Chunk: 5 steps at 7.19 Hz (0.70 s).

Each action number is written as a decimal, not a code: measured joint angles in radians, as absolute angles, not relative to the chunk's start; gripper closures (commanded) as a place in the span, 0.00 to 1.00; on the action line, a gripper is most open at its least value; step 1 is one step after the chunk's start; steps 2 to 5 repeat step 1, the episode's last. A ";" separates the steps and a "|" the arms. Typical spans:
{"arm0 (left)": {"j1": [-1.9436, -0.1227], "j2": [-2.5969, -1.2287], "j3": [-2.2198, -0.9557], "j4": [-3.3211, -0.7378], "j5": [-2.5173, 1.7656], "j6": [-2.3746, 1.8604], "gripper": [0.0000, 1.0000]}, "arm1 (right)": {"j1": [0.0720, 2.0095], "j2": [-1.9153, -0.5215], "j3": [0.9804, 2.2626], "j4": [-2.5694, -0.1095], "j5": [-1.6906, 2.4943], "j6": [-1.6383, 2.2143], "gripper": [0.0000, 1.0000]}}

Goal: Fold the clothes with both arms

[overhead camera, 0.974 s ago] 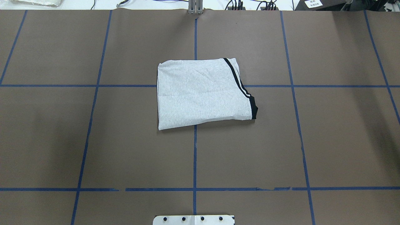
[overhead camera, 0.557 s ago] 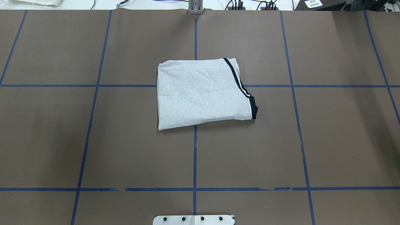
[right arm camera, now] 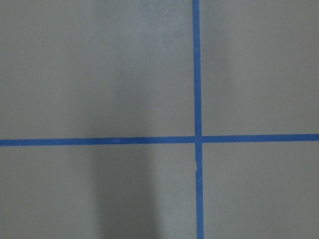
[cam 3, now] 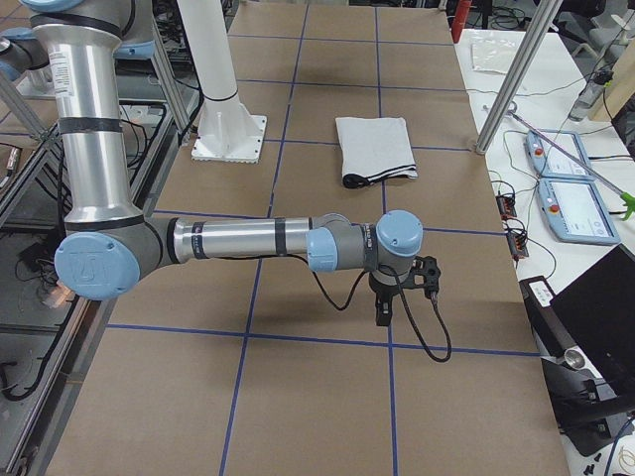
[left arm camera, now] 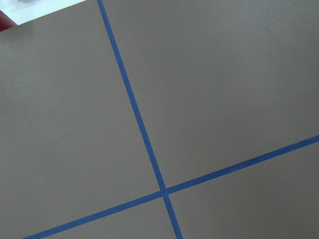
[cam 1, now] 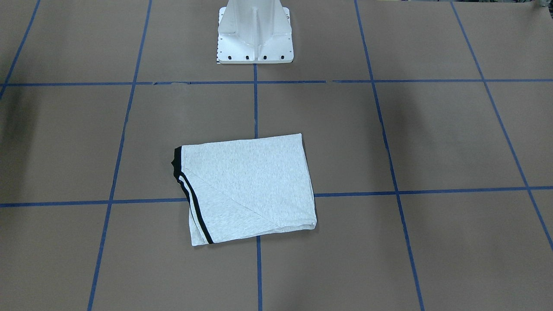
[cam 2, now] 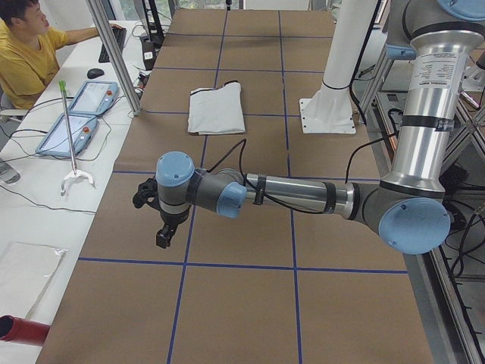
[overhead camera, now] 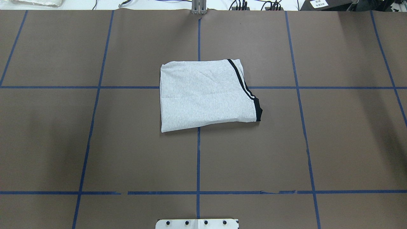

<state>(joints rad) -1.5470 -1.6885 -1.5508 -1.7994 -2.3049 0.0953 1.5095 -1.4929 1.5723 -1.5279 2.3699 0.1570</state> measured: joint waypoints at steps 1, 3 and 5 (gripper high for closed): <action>-1.547 -1.688 -1.555 -1.796 -2.298 0.096 0.00 | 1.504 -1.494 1.572 -1.528 2.359 0.148 0.00; -1.547 -1.688 -1.555 -1.796 -2.298 0.096 0.00 | 1.504 -1.494 1.572 -1.528 2.359 0.148 0.00; -1.547 -1.688 -1.555 -1.796 -2.298 0.096 0.00 | 1.504 -1.494 1.572 -1.528 2.359 0.148 0.00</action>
